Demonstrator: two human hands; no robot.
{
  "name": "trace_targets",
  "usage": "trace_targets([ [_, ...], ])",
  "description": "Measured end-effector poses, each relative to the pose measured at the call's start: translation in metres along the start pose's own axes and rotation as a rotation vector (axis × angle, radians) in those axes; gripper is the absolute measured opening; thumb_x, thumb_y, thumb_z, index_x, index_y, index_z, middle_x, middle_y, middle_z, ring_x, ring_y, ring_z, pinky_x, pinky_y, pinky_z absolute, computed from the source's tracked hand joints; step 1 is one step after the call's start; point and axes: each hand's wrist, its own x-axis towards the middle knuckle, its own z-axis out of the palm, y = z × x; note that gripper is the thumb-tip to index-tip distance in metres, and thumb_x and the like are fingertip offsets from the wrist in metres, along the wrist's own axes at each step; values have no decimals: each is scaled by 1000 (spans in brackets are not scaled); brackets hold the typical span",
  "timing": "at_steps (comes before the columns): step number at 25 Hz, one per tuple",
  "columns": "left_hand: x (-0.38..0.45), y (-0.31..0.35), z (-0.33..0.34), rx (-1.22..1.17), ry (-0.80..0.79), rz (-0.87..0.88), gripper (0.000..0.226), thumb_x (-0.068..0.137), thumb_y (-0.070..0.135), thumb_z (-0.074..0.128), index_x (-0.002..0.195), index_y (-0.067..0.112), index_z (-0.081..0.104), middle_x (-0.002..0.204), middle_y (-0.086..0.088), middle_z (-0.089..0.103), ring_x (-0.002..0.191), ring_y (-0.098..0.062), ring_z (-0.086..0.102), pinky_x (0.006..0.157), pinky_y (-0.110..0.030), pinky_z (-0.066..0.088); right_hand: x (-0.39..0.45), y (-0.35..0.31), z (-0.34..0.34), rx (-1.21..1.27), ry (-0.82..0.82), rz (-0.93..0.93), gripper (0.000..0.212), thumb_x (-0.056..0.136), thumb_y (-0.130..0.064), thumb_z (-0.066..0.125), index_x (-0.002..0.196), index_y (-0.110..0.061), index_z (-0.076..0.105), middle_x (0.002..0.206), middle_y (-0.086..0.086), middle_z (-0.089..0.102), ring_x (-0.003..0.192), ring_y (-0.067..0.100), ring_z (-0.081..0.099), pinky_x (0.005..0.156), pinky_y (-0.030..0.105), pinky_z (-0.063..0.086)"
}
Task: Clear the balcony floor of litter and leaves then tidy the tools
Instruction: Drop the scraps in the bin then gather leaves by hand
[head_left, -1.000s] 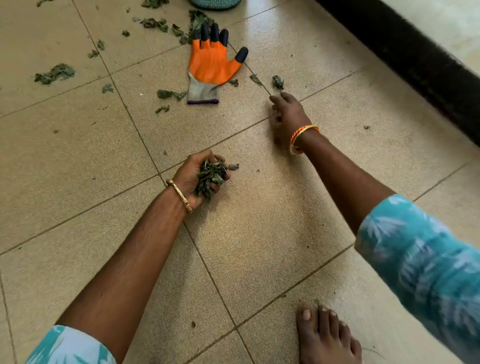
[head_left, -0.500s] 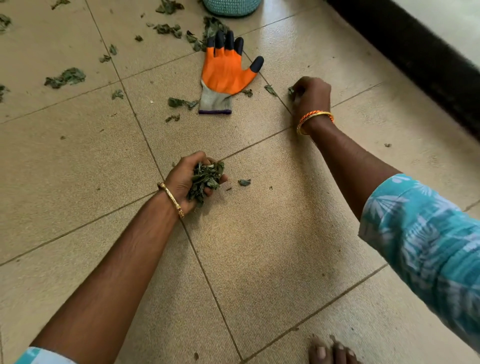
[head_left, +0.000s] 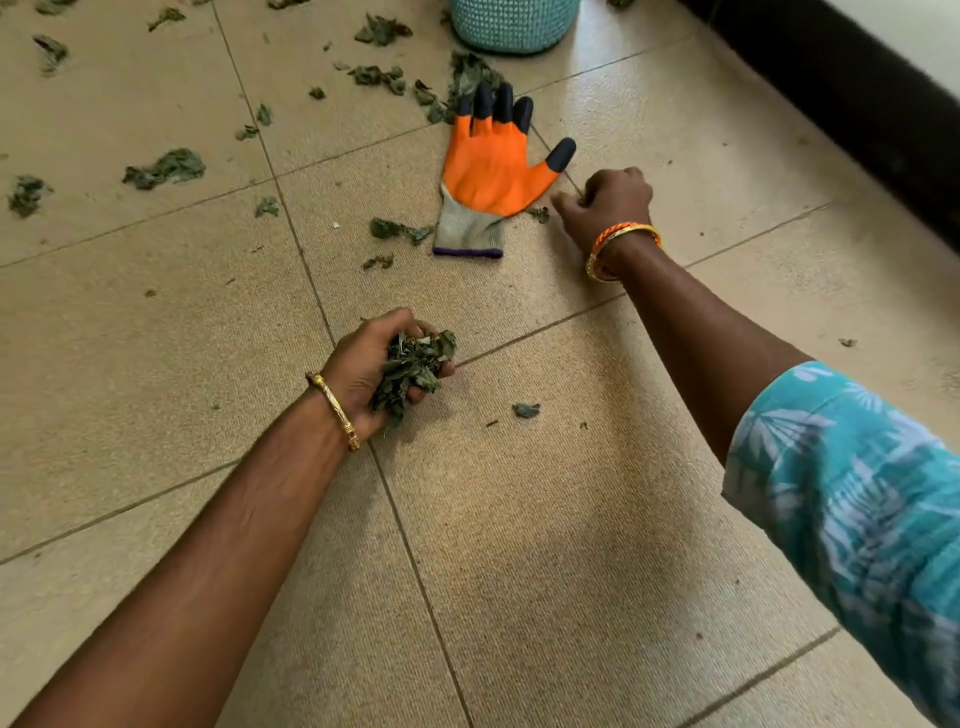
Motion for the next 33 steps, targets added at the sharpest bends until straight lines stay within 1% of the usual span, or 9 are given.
trace_targets([
  [4,4,0,-4,-23,7,-5,14,90,13,42,77,14,49,58,-1,64,57,-16,67,33,-12,32,-12,-19,21,-67,-41,-155,31,88,-32,57,111,-13,64,119,16,51,116,34,40,91,33,37],
  [8,4,-8,-7,-20,5,-13,10,89,13,43,81,13,49,63,-3,64,55,-16,65,34,-12,34,-17,-15,22,-99,33,-249,23,88,-7,48,101,-3,68,107,17,57,103,32,51,75,26,37],
  [10,2,-10,-7,-23,0,-22,9,88,12,43,82,13,50,66,-5,63,55,-15,65,34,-12,34,-19,-9,13,-73,29,-209,23,87,-2,50,100,-3,69,105,17,62,100,31,57,79,29,44],
  [14,-10,-16,-2,-55,-31,-43,8,88,10,44,83,11,50,76,-8,65,60,-17,68,34,-12,34,-58,-2,-14,315,64,15,20,83,2,57,87,-10,73,85,4,71,80,11,65,85,22,51],
  [18,-29,-29,4,-149,-130,-95,10,88,9,41,81,9,47,78,-10,70,65,-20,70,33,-12,36,-159,-15,-41,677,-173,37,13,83,-2,65,86,-13,72,75,-1,70,68,11,64,69,29,58],
  [22,-48,-41,3,-274,-205,-113,16,86,10,39,74,10,49,65,-5,61,47,-12,54,32,-12,36,-232,-29,-39,622,-280,-124,32,83,1,63,111,-14,60,84,3,69,70,1,66,67,19,56],
  [26,-55,-54,-4,-217,-116,-133,17,86,10,41,73,7,51,65,-5,53,42,-10,49,32,-15,38,-257,-34,-35,443,-269,-277,78,78,-2,69,140,-26,30,94,-1,57,79,14,64,74,31,56],
  [30,-62,-62,-9,-165,-59,-122,14,86,10,43,75,7,51,63,-5,52,40,-10,47,32,-15,37,-271,-39,-35,324,-303,-422,78,83,-1,60,146,-27,22,90,0,60,82,16,60,77,37,53],
  [33,-68,-63,-17,-162,2,-96,10,86,11,45,78,9,50,65,-7,57,42,-13,55,33,-15,38,-276,-35,-42,367,-313,-470,64,84,-2,54,141,-26,34,96,-6,67,94,15,56,80,26,47],
])
